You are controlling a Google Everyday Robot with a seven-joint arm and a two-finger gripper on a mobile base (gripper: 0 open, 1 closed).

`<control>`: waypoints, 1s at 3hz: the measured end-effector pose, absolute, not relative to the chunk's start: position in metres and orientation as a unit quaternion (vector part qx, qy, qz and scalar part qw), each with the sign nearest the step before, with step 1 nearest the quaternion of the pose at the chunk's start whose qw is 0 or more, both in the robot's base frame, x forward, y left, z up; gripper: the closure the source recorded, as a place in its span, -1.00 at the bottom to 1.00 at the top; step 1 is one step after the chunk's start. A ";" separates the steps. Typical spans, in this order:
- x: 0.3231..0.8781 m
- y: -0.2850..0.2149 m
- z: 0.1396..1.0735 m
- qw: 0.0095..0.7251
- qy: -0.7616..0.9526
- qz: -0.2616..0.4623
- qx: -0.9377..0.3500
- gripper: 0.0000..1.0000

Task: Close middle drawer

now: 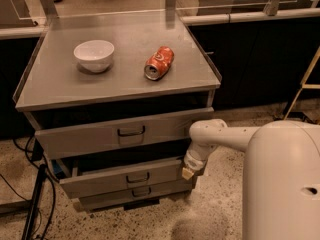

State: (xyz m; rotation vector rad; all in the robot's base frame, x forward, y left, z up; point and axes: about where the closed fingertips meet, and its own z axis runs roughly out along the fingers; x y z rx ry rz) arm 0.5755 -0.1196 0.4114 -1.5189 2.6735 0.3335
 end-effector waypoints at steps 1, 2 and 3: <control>0.575 -0.120 0.411 0.024 0.864 0.108 -0.491 0.16; 0.575 -0.120 0.411 0.024 0.864 0.108 -0.491 -0.31; 0.575 -0.120 0.411 0.024 0.864 0.108 -0.491 -0.77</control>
Offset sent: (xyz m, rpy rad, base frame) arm 0.0000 0.0000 0.0000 0.0000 0.0000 0.0000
